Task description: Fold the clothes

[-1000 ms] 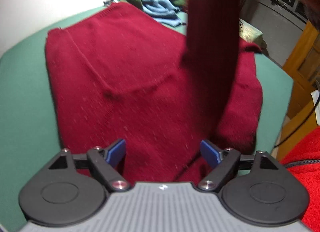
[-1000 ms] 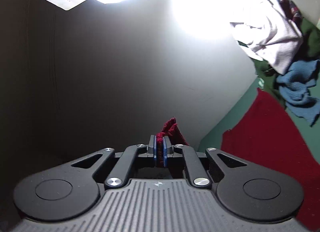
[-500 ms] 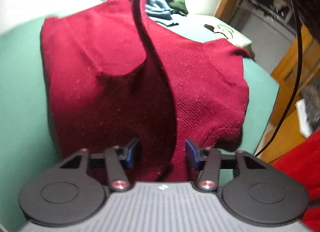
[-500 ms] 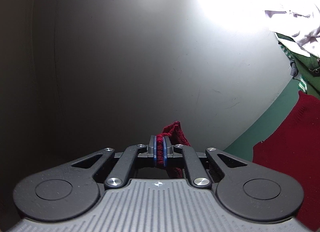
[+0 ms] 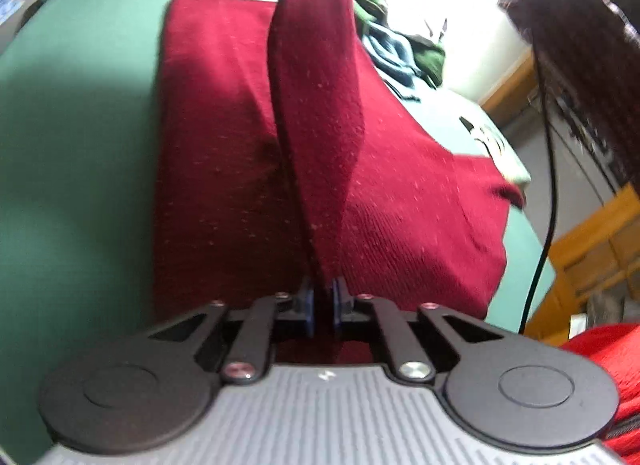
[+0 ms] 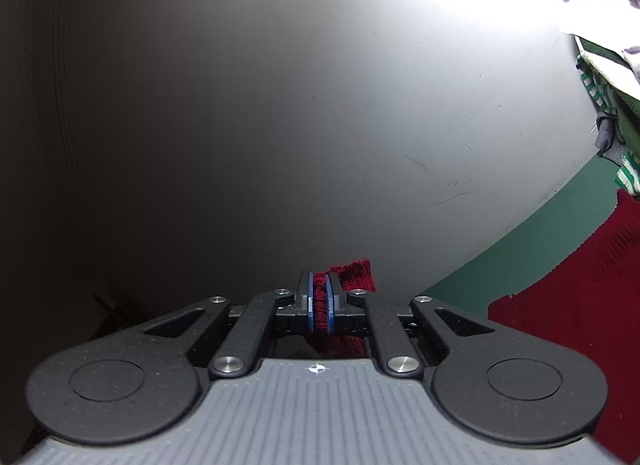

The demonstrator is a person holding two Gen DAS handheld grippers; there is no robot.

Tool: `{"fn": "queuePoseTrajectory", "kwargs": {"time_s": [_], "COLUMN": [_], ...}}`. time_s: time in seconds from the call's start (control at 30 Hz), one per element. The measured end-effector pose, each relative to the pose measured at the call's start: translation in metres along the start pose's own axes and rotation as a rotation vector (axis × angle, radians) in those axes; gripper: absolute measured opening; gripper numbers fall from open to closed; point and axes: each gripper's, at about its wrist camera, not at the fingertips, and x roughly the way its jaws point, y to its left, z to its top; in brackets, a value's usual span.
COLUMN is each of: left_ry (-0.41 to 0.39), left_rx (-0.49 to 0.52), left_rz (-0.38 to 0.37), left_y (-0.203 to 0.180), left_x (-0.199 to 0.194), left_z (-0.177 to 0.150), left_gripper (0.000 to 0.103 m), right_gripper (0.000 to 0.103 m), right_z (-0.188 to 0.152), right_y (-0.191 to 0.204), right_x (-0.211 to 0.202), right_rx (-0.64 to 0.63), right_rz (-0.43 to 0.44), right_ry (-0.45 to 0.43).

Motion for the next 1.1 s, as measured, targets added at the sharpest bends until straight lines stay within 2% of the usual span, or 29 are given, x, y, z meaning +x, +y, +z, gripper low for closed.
{"fn": "queuePoseTrajectory", "kwargs": {"time_s": [0.17, 0.33, 0.57, 0.8, 0.93, 1.0, 1.1], "left_ry": [-0.024, -0.016, -0.016, 0.004, 0.008, 0.011, 0.014], "left_rx": [-0.058, -0.1, -0.067, -0.054, -0.06, -0.06, -0.05], "left_rz": [0.026, 0.046, 0.115, 0.113, 0.108, 0.105, 0.104], "left_y": [0.004, 0.009, 0.012, 0.012, 0.013, 0.014, 0.013], "left_x": [-0.004, -0.003, -0.003, 0.002, 0.0, 0.0, -0.002], "left_z": [-0.001, 0.002, 0.011, 0.013, 0.013, 0.013, 0.012], "left_gripper": [0.005, 0.005, 0.005, 0.005, 0.005, 0.005, 0.005], "right_gripper": [0.007, 0.007, 0.007, 0.007, 0.007, 0.011, 0.021], "right_z": [-0.01, -0.029, -0.058, -0.083, -0.078, -0.08, -0.066], "right_y": [-0.024, -0.05, -0.069, -0.072, -0.091, -0.094, -0.106], "right_x": [0.033, 0.056, 0.085, 0.114, 0.138, 0.142, 0.149], "right_rx": [-0.027, -0.031, -0.047, -0.145, -0.217, -0.249, -0.255], "right_rz": [-0.071, -0.181, -0.309, -0.408, -0.465, -0.487, -0.499], "right_ry": [0.051, 0.099, 0.147, 0.191, 0.194, 0.19, 0.168]}}
